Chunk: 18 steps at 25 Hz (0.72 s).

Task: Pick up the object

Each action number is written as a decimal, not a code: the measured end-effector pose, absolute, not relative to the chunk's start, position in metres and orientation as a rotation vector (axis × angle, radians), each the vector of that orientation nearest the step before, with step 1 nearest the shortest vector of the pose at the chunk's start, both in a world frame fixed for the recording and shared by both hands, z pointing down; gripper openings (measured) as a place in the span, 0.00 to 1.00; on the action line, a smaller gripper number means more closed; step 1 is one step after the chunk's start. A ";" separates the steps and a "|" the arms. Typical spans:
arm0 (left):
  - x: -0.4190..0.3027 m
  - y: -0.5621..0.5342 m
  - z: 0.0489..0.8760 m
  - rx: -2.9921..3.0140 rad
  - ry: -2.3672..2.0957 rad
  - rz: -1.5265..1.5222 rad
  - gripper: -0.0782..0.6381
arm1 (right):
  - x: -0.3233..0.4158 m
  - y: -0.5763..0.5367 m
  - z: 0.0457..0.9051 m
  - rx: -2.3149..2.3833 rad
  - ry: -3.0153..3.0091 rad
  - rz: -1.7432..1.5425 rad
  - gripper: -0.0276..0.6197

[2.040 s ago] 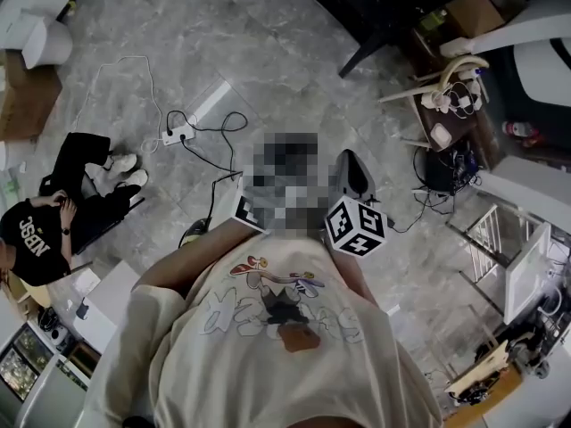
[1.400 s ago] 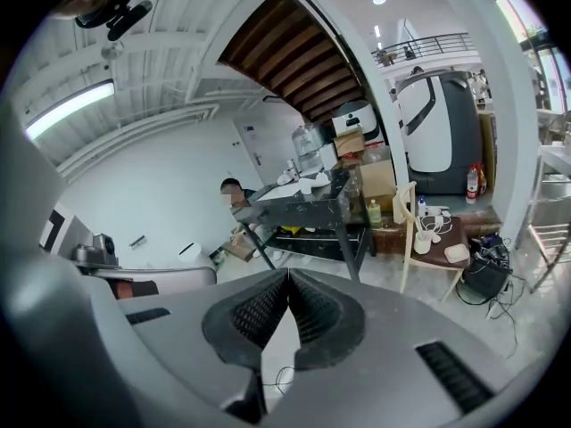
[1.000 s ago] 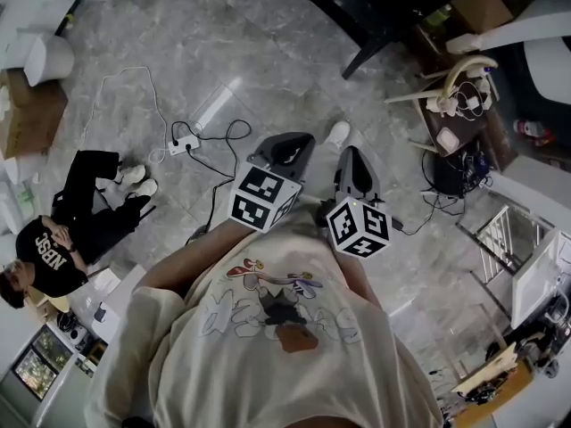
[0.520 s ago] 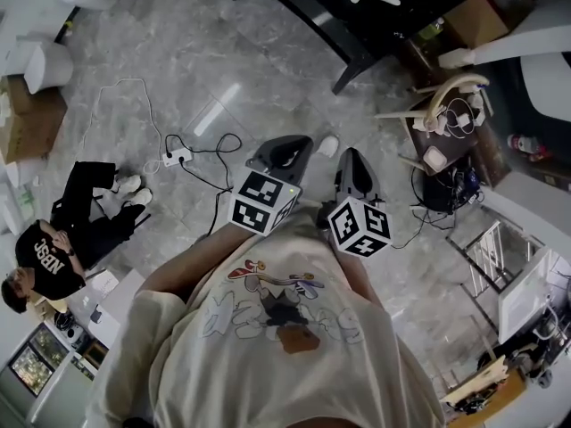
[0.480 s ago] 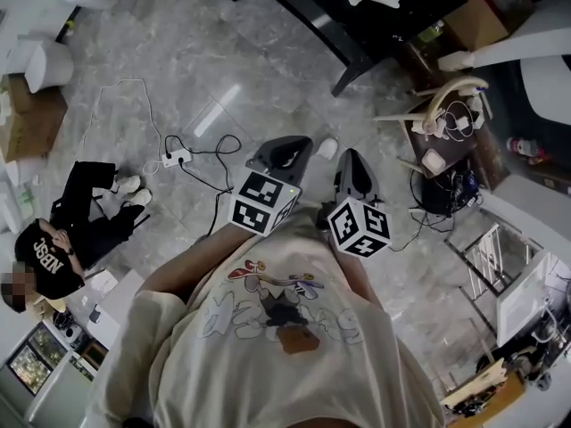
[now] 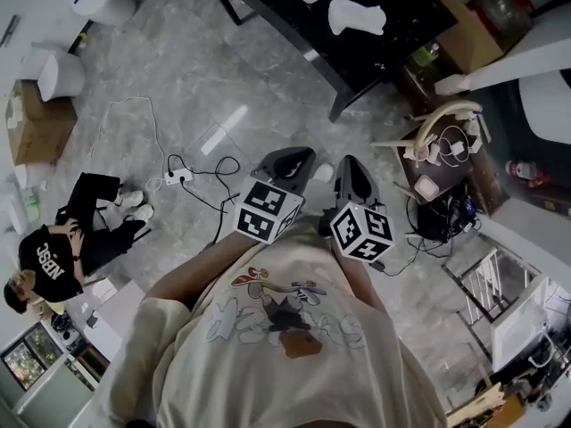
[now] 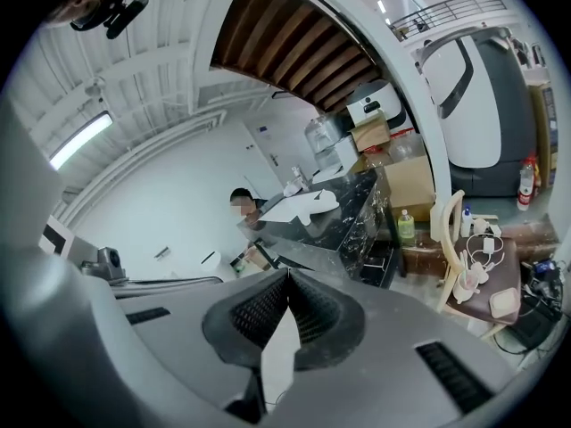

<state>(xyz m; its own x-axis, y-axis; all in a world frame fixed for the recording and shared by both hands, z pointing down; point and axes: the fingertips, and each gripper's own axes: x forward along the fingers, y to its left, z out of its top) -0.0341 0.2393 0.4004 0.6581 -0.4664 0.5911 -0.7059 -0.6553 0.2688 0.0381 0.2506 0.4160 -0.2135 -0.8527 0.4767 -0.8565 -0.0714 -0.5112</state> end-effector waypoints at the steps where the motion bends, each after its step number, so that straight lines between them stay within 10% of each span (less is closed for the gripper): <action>1: -0.029 0.237 0.399 2.394 -0.920 0.660 0.13 | 0.042 0.249 0.416 1.963 -2.147 1.185 0.07; 18: 0.036 0.197 0.387 2.447 -0.961 0.647 0.13 | 0.086 0.199 0.415 1.841 -2.227 1.137 0.07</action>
<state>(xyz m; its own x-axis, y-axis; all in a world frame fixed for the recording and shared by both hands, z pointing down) 0.0365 0.1975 0.3871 0.6509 -0.5113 0.5611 -0.7122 -0.6672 0.2182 0.0857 0.1994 0.4147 -0.2966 -0.8368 0.4601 -0.8635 0.0292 -0.5035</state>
